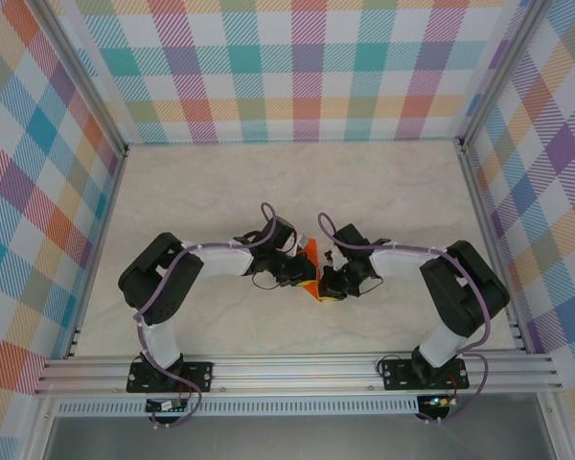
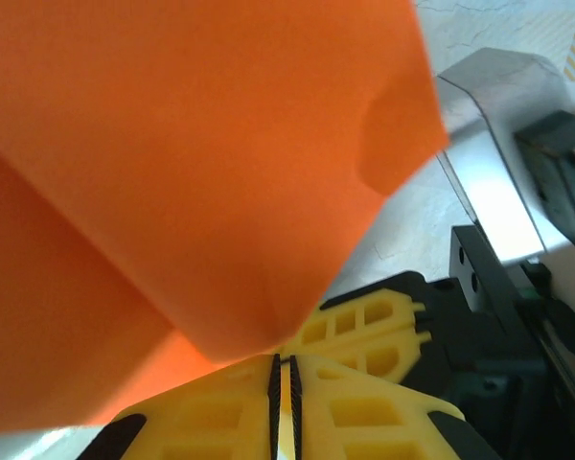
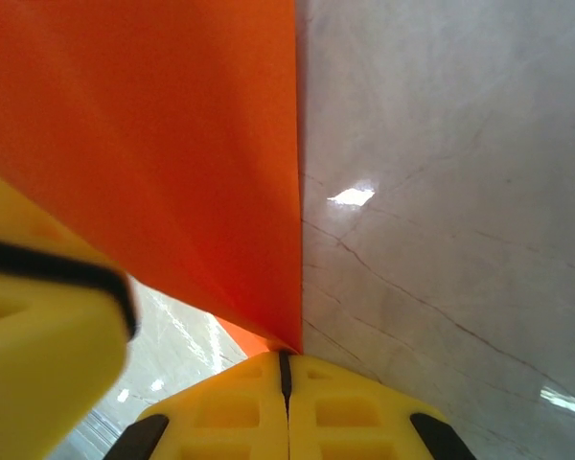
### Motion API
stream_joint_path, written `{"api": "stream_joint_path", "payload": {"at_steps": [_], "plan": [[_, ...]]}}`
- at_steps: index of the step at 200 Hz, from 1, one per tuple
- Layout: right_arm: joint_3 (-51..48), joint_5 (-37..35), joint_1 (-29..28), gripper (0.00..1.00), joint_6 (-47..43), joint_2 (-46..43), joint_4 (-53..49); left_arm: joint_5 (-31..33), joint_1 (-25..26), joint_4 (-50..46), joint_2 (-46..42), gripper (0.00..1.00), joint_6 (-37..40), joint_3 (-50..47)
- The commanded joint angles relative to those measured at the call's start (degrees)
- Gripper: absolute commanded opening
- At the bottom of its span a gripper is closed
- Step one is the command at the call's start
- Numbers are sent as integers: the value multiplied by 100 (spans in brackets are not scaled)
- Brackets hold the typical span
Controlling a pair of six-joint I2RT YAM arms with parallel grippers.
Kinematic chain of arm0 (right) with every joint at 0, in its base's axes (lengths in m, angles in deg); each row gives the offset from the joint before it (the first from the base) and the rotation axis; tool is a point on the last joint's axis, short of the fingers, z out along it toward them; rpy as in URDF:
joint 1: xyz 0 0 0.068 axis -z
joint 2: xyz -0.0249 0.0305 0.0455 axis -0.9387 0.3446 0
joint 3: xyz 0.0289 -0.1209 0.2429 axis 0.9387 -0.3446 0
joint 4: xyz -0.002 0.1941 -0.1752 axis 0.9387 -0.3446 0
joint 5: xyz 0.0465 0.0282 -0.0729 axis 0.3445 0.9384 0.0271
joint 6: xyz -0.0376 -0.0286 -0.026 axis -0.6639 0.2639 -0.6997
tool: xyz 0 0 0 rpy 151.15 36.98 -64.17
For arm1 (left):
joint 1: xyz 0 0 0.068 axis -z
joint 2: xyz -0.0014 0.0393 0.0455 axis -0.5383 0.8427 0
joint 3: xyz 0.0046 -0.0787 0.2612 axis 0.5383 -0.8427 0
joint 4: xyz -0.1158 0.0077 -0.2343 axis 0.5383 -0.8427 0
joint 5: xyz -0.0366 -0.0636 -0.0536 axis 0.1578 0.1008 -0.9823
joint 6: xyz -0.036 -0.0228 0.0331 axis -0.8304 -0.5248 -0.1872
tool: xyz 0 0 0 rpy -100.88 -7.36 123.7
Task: Fold a paper plane with a square sheet of paper (fold left side to right side)
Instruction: Fourth fold the wing at the center of the table.
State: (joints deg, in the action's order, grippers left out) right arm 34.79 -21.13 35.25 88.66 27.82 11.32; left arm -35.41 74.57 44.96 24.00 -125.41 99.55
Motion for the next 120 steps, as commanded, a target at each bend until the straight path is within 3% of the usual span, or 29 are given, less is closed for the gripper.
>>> {"api": "stream_joint_path", "payload": {"at_steps": [1, 71, 120], "plan": [[-228, -893, -33, 6, -122, 364, -546, -31, 54, 170, 147, 13, -17, 218], [-257, -933, -32, 6, -172, 355, -632, 278, 8, -298, 466, 13, 312, 411], [-251, -946, -41, 6, -216, 356, -688, 253, -145, -130, 640, 13, 594, 469]]}}
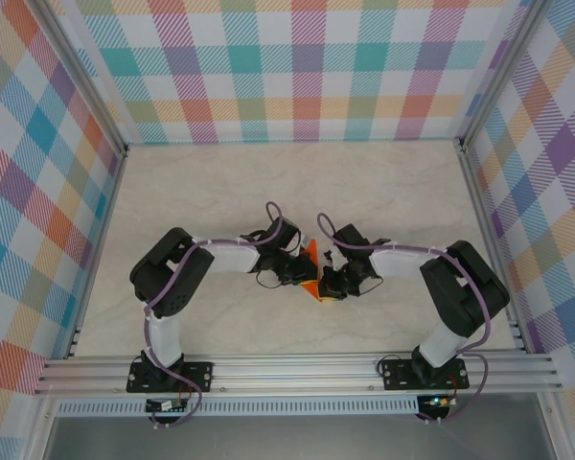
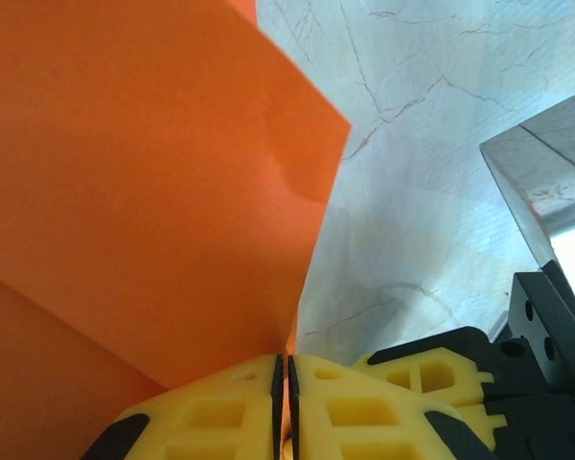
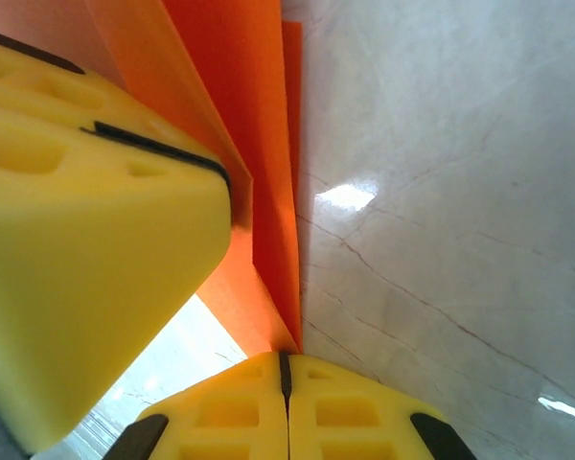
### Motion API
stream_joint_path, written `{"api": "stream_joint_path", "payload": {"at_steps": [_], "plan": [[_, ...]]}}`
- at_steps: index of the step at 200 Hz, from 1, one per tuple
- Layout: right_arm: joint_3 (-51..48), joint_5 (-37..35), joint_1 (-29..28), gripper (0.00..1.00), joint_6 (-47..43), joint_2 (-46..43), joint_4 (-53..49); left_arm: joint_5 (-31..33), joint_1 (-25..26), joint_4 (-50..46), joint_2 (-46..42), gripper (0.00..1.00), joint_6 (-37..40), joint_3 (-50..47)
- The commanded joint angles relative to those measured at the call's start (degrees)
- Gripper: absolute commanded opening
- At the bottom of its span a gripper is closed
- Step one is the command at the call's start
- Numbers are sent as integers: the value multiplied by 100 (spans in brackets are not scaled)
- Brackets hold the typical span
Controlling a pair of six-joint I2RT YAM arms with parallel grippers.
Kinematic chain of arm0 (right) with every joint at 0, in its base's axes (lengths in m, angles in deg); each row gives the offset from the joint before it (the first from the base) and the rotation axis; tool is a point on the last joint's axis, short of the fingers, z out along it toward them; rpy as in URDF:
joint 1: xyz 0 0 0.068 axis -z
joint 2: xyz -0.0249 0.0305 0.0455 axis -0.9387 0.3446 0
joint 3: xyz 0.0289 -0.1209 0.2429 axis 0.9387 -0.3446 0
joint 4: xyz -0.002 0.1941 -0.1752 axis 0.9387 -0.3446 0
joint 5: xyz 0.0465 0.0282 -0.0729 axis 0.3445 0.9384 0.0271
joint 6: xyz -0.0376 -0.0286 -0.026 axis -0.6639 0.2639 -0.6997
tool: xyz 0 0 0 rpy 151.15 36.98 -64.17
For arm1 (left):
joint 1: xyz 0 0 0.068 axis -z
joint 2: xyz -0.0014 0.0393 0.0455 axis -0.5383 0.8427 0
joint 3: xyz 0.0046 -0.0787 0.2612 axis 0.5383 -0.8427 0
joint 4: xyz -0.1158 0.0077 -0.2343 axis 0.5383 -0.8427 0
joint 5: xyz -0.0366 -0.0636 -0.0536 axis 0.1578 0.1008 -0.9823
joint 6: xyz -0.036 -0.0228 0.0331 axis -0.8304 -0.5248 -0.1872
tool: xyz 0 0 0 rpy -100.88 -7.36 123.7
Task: Fold a paper plane with a square sheet of paper (fold left side to right side)
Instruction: Fourth fold the wing at the center of the table.
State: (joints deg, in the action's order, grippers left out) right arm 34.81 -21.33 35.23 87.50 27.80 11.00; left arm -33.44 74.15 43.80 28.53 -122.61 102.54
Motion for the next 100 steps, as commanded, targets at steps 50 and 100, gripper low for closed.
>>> {"api": "stream_joint_path", "payload": {"at_steps": [50, 100], "plan": [[-263, -907, -37, 5, -140, 373, -698, -109, -297, 177, 398, 13, 626, 360], [-263, -904, -37, 5, -199, 393, -762, -229, -556, 197, 547, 14, 841, 431]]}}
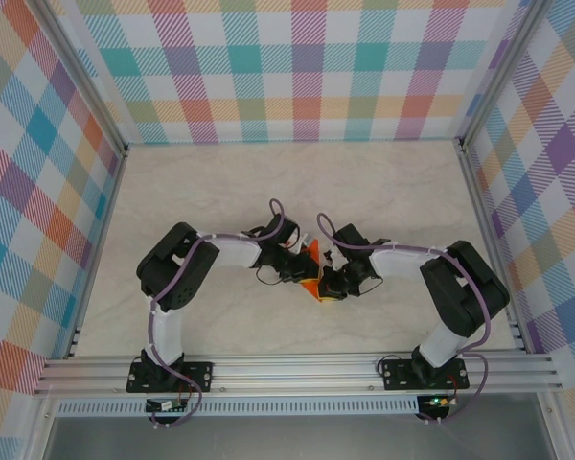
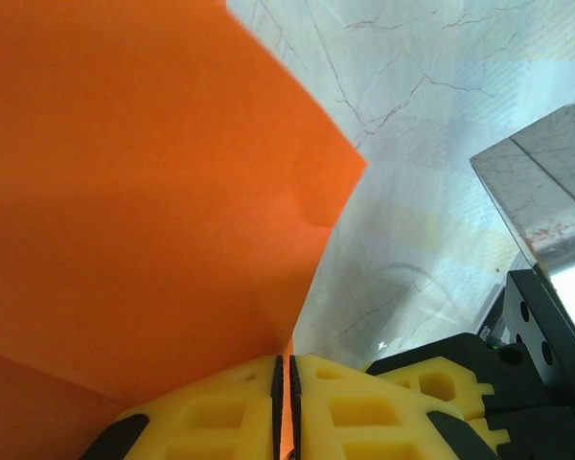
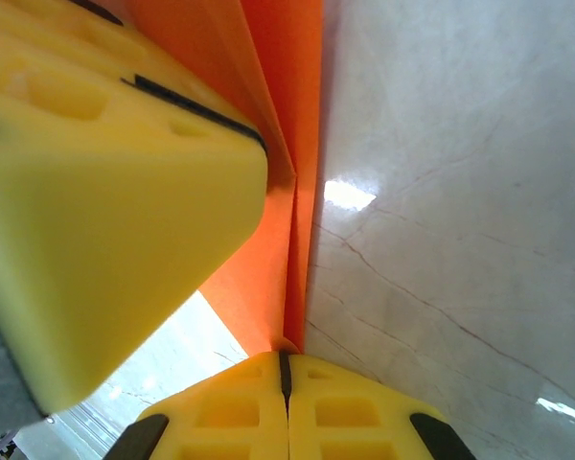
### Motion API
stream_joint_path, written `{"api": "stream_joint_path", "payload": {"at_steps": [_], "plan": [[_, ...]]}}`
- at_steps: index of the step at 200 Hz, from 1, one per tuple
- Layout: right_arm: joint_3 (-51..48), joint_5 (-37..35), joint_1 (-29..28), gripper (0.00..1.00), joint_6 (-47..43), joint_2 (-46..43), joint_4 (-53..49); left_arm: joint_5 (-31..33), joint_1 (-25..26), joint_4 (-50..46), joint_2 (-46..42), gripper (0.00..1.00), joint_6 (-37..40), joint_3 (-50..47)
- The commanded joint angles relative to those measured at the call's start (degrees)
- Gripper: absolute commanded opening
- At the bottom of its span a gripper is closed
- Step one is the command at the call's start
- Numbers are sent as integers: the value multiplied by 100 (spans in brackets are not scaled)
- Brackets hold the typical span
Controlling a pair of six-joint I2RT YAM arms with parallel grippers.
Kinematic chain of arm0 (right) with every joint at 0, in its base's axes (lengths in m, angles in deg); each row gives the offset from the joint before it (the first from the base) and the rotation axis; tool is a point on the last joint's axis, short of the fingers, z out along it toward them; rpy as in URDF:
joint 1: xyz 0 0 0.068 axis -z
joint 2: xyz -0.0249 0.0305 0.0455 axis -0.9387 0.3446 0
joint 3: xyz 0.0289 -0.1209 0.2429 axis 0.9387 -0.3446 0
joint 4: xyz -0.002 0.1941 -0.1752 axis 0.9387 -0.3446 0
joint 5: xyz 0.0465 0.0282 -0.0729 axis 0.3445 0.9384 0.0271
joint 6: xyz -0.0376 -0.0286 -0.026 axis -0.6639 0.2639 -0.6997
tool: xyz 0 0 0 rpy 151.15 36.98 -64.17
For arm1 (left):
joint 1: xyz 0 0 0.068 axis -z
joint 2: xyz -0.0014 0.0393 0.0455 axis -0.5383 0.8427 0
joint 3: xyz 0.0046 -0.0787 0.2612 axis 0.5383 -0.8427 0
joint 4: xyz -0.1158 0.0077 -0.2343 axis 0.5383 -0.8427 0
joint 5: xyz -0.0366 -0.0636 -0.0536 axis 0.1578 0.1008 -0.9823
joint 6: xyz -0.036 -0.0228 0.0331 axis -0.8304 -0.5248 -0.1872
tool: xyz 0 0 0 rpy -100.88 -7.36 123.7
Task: Fold a paper plane with a square sheet of paper (fold left side to right side)
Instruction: Fourth fold the wing at the center of the table.
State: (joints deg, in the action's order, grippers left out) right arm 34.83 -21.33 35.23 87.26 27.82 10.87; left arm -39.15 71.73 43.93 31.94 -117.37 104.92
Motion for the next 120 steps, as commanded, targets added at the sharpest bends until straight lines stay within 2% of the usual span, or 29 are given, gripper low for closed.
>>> {"api": "stream_joint_path", "payload": {"at_steps": [1, 45, 120], "plan": [[-267, -904, -37, 5, -176, 394, -749, 339, -322, 182, 213, 14, 316, 191], [-259, -896, -37, 5, -180, 422, -747, 227, -573, -65, 333, 15, 529, 439], [-228, -891, -38, 5, -213, 397, -777, 192, -981, -843, 809, 16, 1043, 1413]]}}
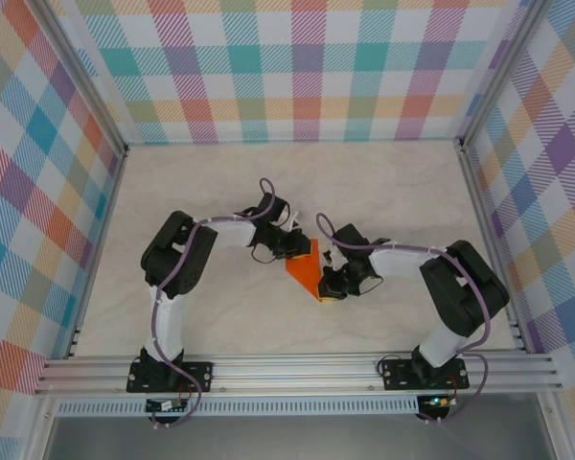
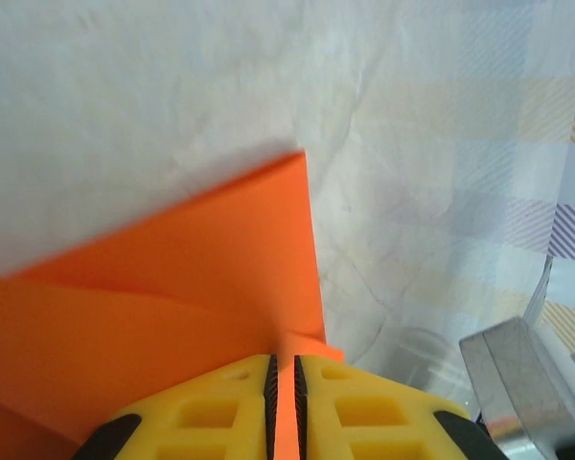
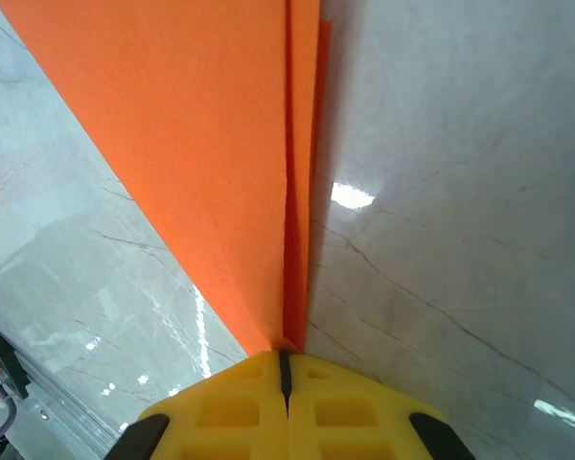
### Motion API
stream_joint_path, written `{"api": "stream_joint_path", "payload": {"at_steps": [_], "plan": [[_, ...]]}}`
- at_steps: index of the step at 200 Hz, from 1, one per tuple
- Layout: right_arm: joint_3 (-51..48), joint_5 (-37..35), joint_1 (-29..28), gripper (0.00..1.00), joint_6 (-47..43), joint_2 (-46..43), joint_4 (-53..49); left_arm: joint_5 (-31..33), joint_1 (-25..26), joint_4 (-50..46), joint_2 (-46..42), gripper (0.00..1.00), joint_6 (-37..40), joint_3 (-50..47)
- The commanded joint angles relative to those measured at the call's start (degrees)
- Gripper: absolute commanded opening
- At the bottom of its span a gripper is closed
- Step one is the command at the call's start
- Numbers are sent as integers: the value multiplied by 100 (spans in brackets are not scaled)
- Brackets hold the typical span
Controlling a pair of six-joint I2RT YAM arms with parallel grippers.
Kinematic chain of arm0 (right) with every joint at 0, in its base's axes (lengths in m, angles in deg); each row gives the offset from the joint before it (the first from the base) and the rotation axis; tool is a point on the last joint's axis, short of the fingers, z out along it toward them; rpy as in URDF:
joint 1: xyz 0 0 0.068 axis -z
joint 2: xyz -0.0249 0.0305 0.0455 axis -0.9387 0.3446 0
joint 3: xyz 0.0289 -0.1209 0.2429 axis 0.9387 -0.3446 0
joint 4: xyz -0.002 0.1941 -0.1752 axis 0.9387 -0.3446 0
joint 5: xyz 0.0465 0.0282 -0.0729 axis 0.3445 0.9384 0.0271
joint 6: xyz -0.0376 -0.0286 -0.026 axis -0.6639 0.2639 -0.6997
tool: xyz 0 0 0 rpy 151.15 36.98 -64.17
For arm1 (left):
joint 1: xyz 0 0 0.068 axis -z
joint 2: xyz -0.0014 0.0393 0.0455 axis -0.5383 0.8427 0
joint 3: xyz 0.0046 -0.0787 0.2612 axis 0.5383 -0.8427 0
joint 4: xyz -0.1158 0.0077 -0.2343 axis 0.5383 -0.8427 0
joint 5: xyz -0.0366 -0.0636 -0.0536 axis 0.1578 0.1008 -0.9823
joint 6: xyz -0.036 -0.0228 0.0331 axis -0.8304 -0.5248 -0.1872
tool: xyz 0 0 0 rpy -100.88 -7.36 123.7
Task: Fold a paper plane with a square sheet of paper (fold left side to right side)
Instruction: Fourth fold the wing at the center of the table.
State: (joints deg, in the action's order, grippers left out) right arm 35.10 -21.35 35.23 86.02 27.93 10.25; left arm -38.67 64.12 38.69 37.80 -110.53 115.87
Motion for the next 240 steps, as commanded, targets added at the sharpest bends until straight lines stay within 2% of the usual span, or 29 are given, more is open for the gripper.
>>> {"api": "stream_joint_path", "payload": {"at_steps": [1, 49, 99, 155, 164, 197, 208, 240], "plan": [[-253, -887, -37, 5, -88, 390, -716, 141, -224, -322, 227, 16, 361, 330], [-253, -885, -37, 5, -97, 368, -741, -59, -505, -288, 611, 16, 466, 755], [-261, -836, -39, 5, -79, 332, -678, -139, -788, -692, 903, 17, 639, 1444], [-266, -517, -37, 8, -39, 148, -203, -352, -1075, -1289, 678, 21, 788, 2055], [-276, -498, -37, 11, -17, 63, -85, -338, -1124, -1337, 523, 22, 826, 2041], [-119, -393, -43, 32, -8, -357, 295, -142, -1264, -1208, -393, 28, 782, 1356], [43, -523, -37, 40, -27, -489, 211, -3, -1265, -1134, -817, 30, 681, 862], [290, -1233, 13, 58, -118, -1096, -143, 354, -1220, -75, -2155, 36, -115, -881]]}}
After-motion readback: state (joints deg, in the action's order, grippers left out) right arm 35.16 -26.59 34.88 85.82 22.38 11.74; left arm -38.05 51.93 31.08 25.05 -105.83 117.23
